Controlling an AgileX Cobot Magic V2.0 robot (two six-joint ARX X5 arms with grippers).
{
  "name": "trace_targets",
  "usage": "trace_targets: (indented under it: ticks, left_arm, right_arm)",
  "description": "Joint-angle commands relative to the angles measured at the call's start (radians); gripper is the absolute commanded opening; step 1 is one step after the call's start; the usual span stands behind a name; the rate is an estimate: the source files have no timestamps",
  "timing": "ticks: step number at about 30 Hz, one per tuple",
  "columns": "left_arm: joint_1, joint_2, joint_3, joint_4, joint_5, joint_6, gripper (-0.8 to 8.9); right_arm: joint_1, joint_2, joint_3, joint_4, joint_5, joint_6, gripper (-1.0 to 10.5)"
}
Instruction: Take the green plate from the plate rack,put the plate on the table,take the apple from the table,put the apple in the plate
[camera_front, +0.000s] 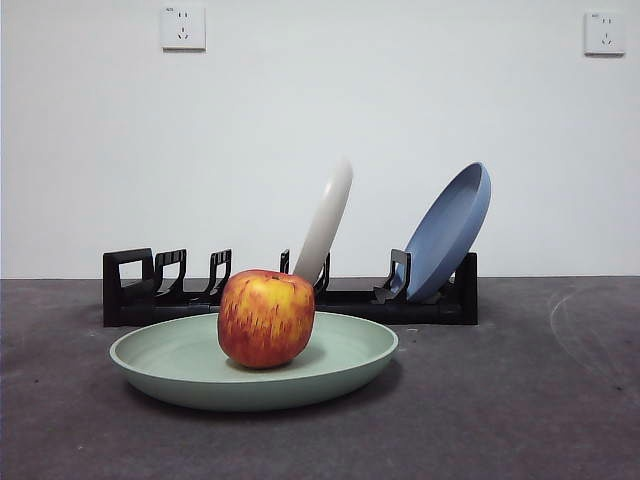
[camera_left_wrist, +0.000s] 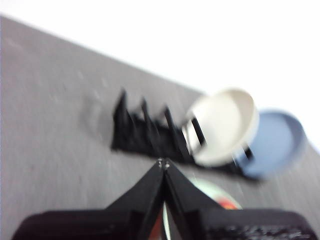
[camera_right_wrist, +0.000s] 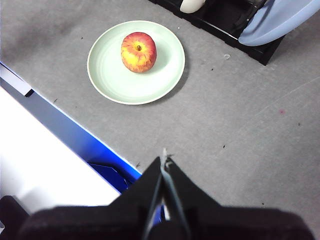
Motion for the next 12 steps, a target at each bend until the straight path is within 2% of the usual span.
trace_targets:
  ticks: [1, 6, 12]
  left_arm:
    - [0.06, -0.064, -0.144, 0.159, 0.007, 0.023, -0.04]
    - [0.134, -0.096, -0.317, 0.375, 0.037, 0.05, -0.04]
    - [0.185, -0.097, -0.435, 0.552, 0.138, 0.217, -0.04]
  right_arm:
    - [0.002, -0.001, -0.005, -0.02, 0.005, 0.008, -0.2]
    - [0.002, -0.001, -0.005, -0.02, 0.004, 0.008, -0.2]
    - [0.002, -0.001, -0.005, -0.02, 0.005, 0.008, -0.2]
